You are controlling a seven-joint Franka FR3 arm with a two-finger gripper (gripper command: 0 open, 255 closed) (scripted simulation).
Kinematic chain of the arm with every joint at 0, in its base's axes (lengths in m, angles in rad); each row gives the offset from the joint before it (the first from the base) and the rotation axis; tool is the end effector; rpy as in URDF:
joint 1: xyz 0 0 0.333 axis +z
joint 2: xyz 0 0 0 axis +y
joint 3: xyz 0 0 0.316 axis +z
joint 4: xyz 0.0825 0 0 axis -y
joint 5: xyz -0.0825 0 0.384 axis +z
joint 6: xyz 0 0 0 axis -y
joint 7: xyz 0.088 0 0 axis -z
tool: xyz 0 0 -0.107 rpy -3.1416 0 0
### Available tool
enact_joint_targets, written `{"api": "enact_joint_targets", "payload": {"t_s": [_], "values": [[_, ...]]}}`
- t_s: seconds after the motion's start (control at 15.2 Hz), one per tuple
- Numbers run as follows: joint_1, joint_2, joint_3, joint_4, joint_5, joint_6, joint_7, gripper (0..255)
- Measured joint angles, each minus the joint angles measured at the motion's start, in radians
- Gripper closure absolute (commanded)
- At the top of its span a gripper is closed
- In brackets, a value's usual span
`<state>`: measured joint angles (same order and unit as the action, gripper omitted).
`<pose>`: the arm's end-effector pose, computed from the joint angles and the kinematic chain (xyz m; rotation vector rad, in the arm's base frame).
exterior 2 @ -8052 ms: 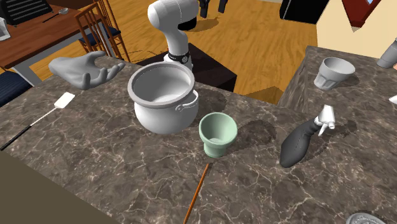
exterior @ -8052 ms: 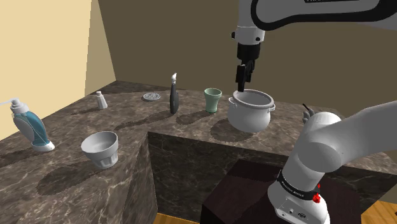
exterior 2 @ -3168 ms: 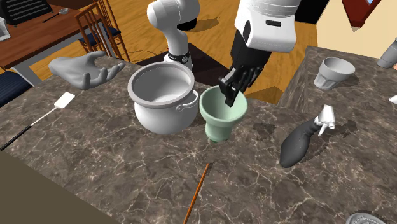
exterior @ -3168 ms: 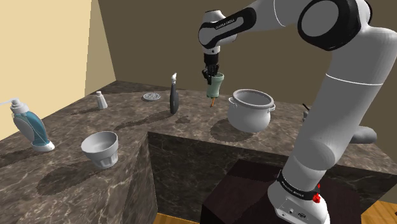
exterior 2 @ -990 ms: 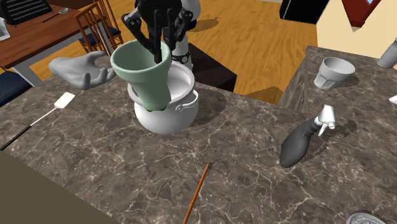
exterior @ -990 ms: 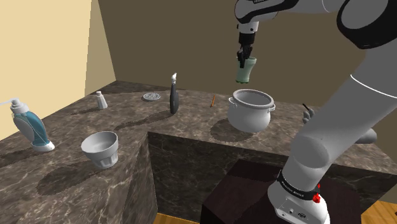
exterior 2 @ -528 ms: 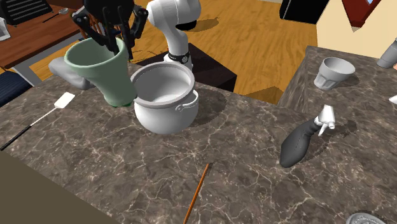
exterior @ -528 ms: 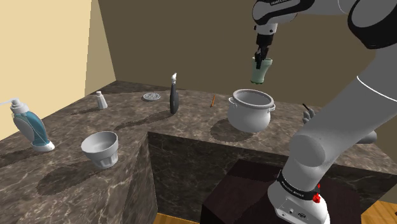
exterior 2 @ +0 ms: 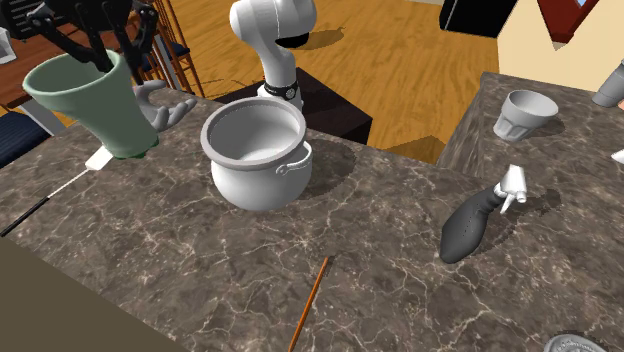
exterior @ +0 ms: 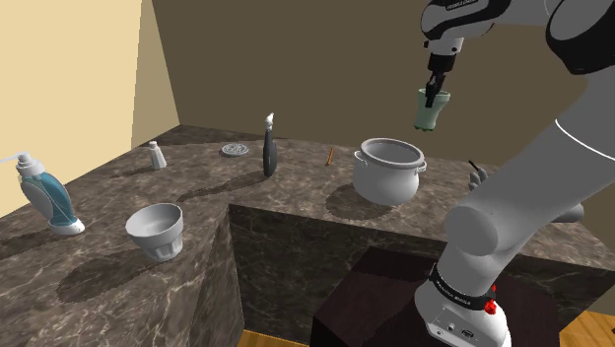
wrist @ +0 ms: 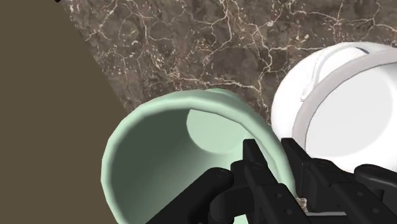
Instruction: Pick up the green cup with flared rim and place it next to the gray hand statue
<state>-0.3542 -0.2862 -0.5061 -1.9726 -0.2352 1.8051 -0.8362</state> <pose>0.2858 -0.4019 0.5818 3.0140 0.0487 -0.0179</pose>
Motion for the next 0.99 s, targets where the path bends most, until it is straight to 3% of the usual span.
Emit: {"api": "enact_joint_targets", "payload": {"t_s": [0.59,0.99], "values": [[-0.063,0.069,-0.164,0.073,0.026,0.027,-0.235,255],[-0.108,0.195,-0.298,0.19,0.119,0.031,-0.439,255]]}}
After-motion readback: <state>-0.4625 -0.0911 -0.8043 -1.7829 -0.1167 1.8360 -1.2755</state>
